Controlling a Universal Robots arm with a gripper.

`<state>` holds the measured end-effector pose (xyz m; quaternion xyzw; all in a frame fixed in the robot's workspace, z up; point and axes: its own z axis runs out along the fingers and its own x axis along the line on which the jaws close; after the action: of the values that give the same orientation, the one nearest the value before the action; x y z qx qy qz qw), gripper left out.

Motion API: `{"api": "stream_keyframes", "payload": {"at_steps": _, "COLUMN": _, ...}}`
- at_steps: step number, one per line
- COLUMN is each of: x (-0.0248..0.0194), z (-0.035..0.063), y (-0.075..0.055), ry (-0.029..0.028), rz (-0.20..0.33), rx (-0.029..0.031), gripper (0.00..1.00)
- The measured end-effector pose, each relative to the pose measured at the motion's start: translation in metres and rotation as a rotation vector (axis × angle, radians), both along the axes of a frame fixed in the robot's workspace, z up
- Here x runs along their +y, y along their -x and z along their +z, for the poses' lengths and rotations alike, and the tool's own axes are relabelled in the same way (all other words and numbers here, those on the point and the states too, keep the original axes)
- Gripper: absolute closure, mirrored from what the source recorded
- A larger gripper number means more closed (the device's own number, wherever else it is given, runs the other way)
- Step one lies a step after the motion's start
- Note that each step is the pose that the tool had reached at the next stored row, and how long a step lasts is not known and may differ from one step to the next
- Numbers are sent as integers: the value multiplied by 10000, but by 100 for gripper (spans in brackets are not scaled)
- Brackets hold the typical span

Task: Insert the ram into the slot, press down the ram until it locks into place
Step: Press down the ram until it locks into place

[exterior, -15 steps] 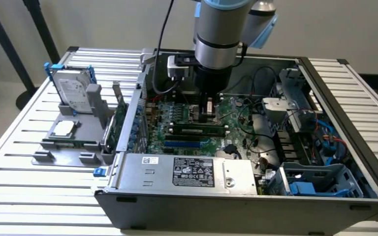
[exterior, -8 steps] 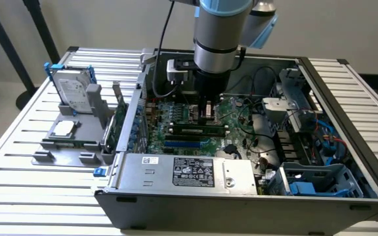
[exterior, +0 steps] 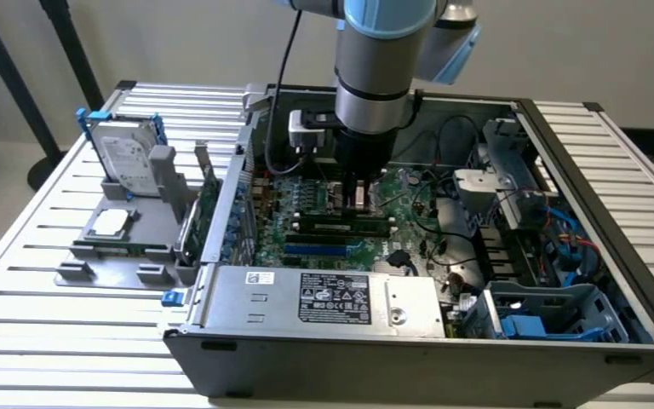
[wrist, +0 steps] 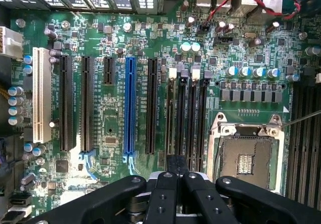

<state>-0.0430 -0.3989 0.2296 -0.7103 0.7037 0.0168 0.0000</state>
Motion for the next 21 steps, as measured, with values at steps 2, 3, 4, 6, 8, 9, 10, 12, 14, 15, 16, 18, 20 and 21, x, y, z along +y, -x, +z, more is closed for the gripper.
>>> {"api": "stream_keyframes", "payload": {"at_steps": 2, "x": 0, "z": -25, "y": 1, "ry": -5, "rz": 0, "rx": -1, "gripper": 89}}
{"api": "stream_keyframes", "payload": {"at_steps": 3, "x": 1, "z": -34, "y": 1, "ry": -6, "rz": 0, "rx": -2, "gripper": 89}}
{"api": "stream_keyframes", "payload": {"at_steps": 4, "x": 1, "z": -34, "y": 1, "ry": -7, "rz": 1, "rx": -2, "gripper": 89}}
{"api": "stream_keyframes", "payload": {"at_steps": 6, "x": 4, "z": 20, "y": 0, "ry": -34, "rz": -1, "rx": -15, "gripper": 89}}
{"api": "stream_keyframes", "payload": {"at_steps": 8, "x": 2, "z": 117, "y": 1, "ry": -15, "rz": -1, "rx": -5, "gripper": 89}}
{"api": "stream_keyframes", "payload": {"at_steps": 9, "x": 2, "z": 163, "y": 1, "ry": -14, "rz": -1, "rx": -5, "gripper": 89}}
{"api": "stream_keyframes", "payload": {"at_steps": 10, "x": 2, "z": 207, "y": 1, "ry": -13, "rz": 0, "rx": -5, "gripper": 89}}
{"api": "stream_keyframes", "payload": {"at_steps": 12, "x": 2, "z": 263, "y": 1, "ry": -10, "rz": 0, "rx": -4, "gripper": 89}}
{"api": "stream_keyframes", "payload": {"at_steps": 14, "x": 2, "z": 262, "y": 1, "ry": -14, "rz": 1, "rx": -5, "gripper": 89}}
{"api": "stream_keyframes", "payload": {"at_steps": 15, "x": 2, "z": 262, "y": 1, "ry": -13, "rz": 0, "rx": -5, "gripper": 89}}
{"api": "stream_keyframes", "payload": {"at_steps": 16, "x": 2, "z": 261, "y": 1, "ry": -14, "rz": 0, "rx": -6, "gripper": 89}}
{"api": "stream_keyframes", "payload": {"at_steps": 18, "x": 2, "z": 262, "y": 1, "ry": -13, "rz": 1, "rx": -5, "gripper": 89}}
{"api": "stream_keyframes", "payload": {"at_steps": 20, "x": 2, "z": 262, "y": 1, "ry": -13, "rz": 0, "rx": -5, "gripper": 89}}
{"api": "stream_keyframes", "payload": {"at_steps": 21, "x": 2, "z": 262, "y": 1, "ry": -14, "rz": 0, "rx": -5, "gripper": 89}}
